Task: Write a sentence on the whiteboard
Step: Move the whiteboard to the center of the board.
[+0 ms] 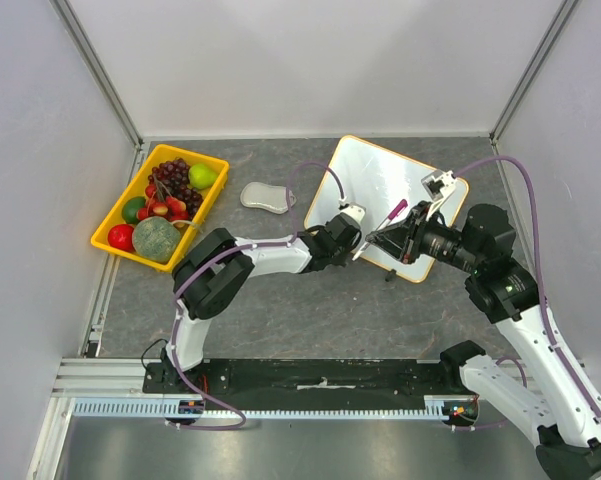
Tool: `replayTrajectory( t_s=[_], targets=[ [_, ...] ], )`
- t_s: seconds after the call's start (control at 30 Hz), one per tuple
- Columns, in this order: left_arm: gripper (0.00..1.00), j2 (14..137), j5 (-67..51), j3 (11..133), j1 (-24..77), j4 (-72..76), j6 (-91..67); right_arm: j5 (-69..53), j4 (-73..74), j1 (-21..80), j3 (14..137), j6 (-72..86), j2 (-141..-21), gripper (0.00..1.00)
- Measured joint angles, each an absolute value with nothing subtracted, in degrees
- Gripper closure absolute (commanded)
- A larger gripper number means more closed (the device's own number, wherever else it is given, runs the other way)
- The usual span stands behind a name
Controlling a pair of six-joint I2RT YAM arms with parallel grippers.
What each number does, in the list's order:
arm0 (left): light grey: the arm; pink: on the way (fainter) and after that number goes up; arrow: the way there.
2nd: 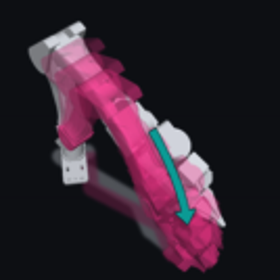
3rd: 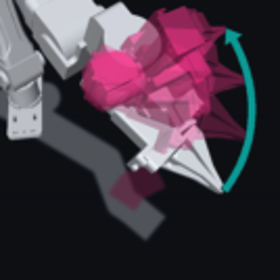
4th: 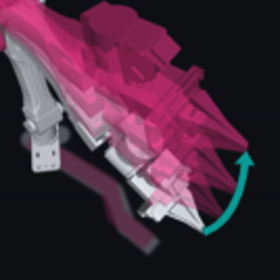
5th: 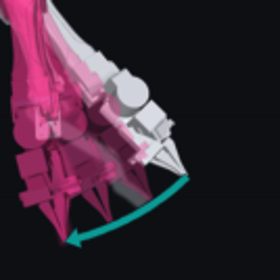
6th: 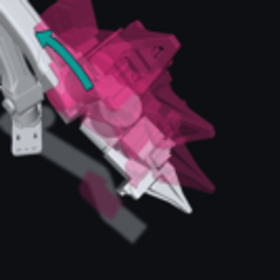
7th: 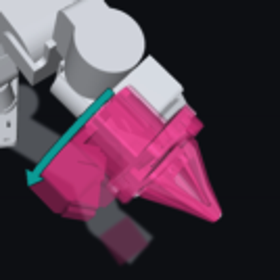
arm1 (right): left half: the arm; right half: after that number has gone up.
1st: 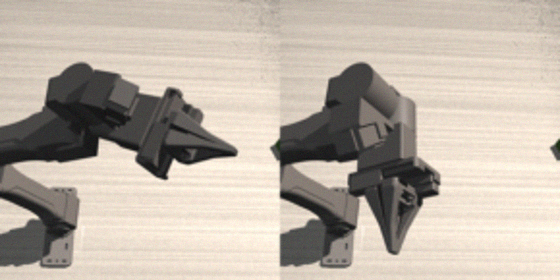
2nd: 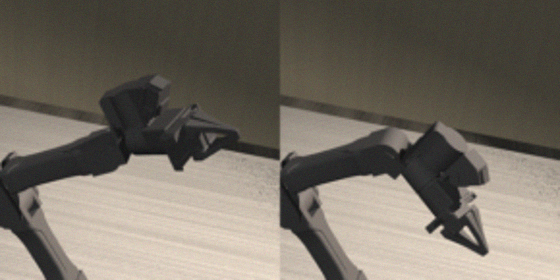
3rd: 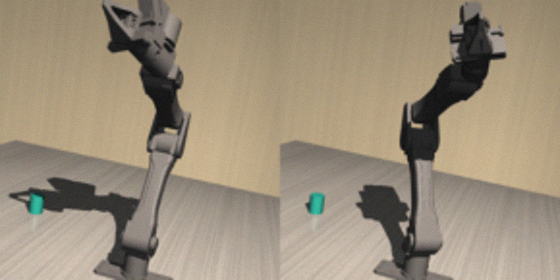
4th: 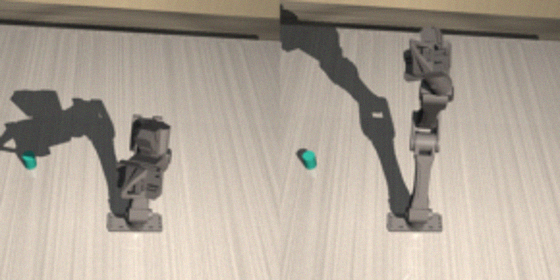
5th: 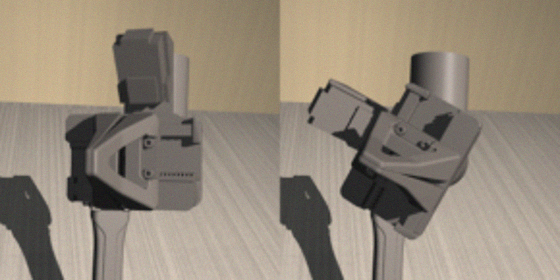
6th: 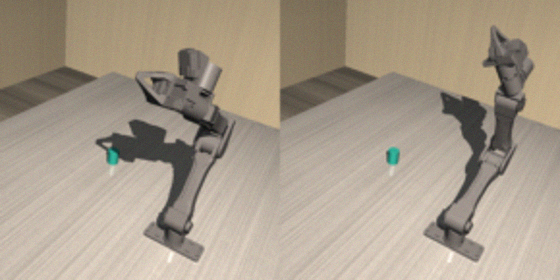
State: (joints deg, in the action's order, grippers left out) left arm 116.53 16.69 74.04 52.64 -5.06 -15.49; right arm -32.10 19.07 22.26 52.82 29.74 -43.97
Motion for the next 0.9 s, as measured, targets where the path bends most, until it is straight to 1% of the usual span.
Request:
replayTrajectory(
  t_s=[0.17,0.4,0.73,0.9],
  targets=[
    [0.98,114.2,17.4,69.3,52.6,-0.8,-15.9,-32.1,18.6,22.3,52.8,29.8,-44.2,1.00],
    [0.98,106.8,20.1,59.7,52.6,-1.2,-20.4,-32.2,16.7,22.3,52.8,30.2,-45.0,1.00],
    [0.98,95.2,23.5,48.0,54.7,-7.4,-34.2,-32.5,13.8,22.3,51.3,31.1,-45.8,1.00],
    [0.98,92.6,26.3,46.7,58.4,-13.4,-41.3,-32.7,13.0,22.3,50.3,31.7,-46.0,1.00]
  ],
)
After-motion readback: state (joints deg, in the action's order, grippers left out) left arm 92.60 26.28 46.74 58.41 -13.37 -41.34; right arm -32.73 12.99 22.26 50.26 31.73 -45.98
